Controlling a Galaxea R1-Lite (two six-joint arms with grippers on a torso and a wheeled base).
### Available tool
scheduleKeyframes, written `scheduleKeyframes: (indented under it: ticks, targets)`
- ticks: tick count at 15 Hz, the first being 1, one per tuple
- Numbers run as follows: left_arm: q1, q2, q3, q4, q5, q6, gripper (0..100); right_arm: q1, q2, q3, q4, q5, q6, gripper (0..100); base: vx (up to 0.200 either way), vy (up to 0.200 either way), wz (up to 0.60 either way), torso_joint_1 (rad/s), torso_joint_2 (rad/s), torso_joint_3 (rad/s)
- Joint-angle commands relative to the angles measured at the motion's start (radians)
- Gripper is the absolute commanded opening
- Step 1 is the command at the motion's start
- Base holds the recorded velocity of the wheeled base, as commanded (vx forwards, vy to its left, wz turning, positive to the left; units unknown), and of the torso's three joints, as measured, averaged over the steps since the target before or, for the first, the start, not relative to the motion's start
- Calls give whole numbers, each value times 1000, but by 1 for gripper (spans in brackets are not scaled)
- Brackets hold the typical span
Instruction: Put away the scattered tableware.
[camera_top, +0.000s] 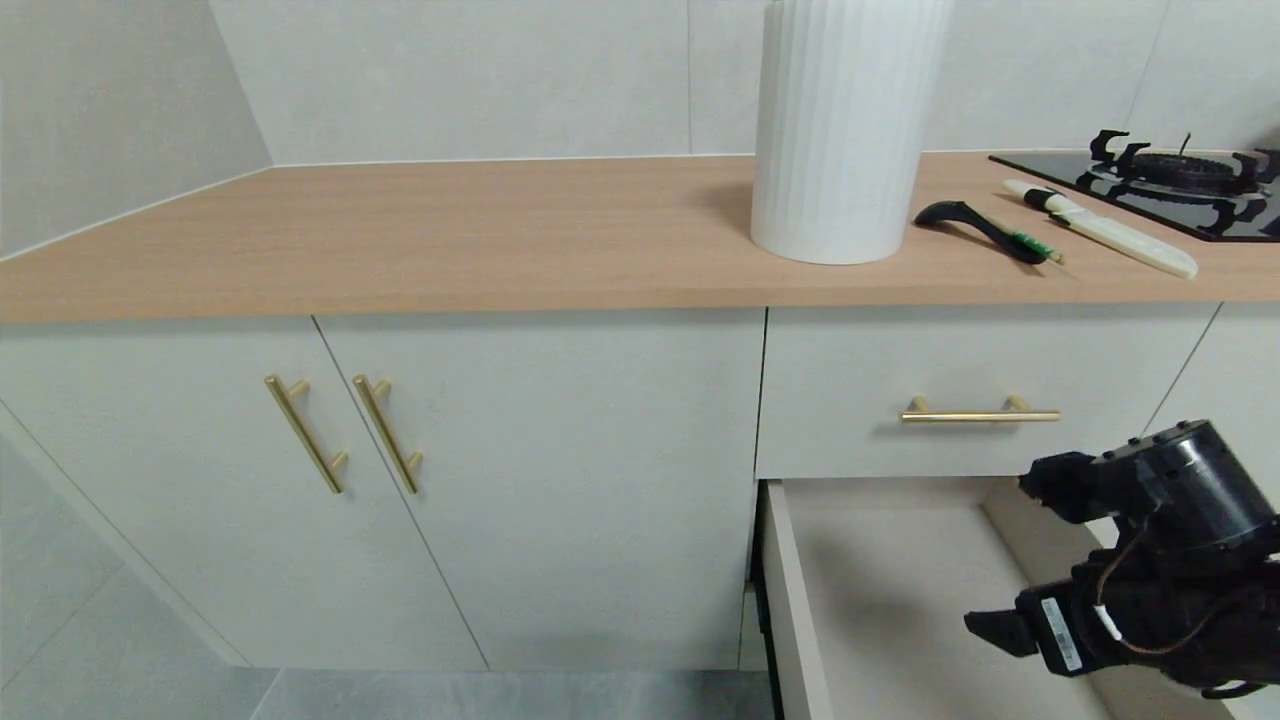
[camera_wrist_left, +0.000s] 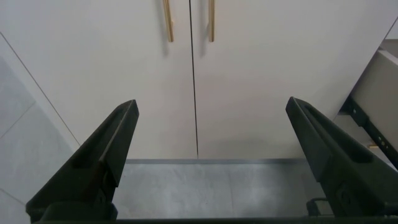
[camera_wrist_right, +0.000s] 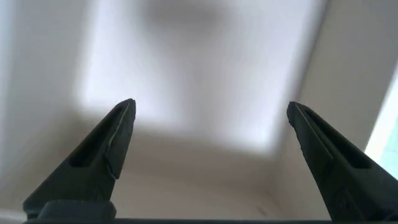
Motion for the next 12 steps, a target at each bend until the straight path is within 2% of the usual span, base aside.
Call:
scheduleKeyframes:
  ticks: [1, 12]
  targets:
    - [0, 1, 0, 0, 0, 0, 100, 0, -107, -49, -11, 16, 43, 100, 0, 0, 0, 0, 0, 0]
    - [0, 1, 0, 0, 0, 0, 100, -1, -179, -43, -20, 11, 26, 100, 0, 0, 0, 0, 0, 0]
